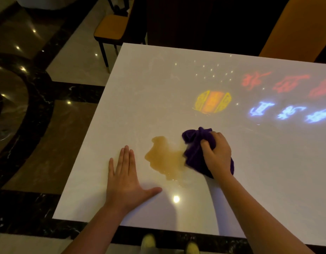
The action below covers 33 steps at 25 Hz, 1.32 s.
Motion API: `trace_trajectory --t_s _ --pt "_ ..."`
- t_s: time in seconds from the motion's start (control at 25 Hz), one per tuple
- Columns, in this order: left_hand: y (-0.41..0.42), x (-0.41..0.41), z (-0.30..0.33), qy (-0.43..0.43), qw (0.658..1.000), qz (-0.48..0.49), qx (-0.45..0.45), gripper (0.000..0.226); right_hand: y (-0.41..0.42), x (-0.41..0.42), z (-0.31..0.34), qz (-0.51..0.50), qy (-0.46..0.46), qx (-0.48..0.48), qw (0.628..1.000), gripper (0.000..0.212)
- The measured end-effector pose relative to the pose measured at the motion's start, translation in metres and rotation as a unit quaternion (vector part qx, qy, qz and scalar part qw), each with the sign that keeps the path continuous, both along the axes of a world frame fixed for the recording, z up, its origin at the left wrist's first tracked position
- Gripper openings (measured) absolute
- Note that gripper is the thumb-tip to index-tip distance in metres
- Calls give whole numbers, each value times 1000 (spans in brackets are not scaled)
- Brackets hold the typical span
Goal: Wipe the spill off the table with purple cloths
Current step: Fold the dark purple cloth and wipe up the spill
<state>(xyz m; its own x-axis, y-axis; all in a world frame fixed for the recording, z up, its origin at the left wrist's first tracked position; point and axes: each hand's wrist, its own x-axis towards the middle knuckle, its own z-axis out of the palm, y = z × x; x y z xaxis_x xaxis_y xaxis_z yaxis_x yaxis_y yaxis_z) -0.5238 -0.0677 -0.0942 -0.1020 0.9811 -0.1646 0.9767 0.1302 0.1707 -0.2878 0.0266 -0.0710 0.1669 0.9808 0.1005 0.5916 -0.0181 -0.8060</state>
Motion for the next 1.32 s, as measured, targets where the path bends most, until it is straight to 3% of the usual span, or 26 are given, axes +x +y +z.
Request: trace_trajectory --t_s 0.08,0.16,0.24,0.32,0.44,0.56,0.72,0.88,1.0,1.08,1.16,1.24,1.32 --pt "-1 -1 -2 5 1000 -8 16 136 -3 -21 6 -60 167 7 984 19" --pt "-2 2 -2 1 1000 -15 24 135 -5 -56 6 0 164 -20 986 29" --pt "-2 4 -2 -4 1000 -14 27 133 0 -91 -2 131 -64 -62 987 45" --pt "-2 3 -3 -4 999 -18 32 131 4 -110 -10 207 -260 -61 941 57" --pt "-2 3 -2 7 999 -20 26 129 -1 -104 -15 263 -337 -13 904 64" --pt "-1 4 1 -2 1000 -9 10 133 -12 -81 -14 273 -349 2 897 62" --pt "-2 1 -1 -19 1000 -1 -4 135 -17 -32 -13 220 -331 -17 917 55" --pt "-3 0 -2 -31 999 4 -6 134 -23 8 -17 92 -327 -19 940 55" --pt "-4 -1 -4 -39 999 4 9 135 -3 12 -15 1 -331 -102 938 61" --pt "-4 -1 -7 -37 999 3 17 136 29 -14 -11 24 -343 -125 931 61" --pt "-3 0 -7 -29 999 5 25 137 55 -68 -11 120 -337 -94 929 61" --pt "-2 2 -6 -9 999 0 33 136 55 -122 -13 224 -325 -68 916 62" --pt "-3 2 -5 4 1000 -7 30 134 33 -145 -15 264 -332 -43 904 63"
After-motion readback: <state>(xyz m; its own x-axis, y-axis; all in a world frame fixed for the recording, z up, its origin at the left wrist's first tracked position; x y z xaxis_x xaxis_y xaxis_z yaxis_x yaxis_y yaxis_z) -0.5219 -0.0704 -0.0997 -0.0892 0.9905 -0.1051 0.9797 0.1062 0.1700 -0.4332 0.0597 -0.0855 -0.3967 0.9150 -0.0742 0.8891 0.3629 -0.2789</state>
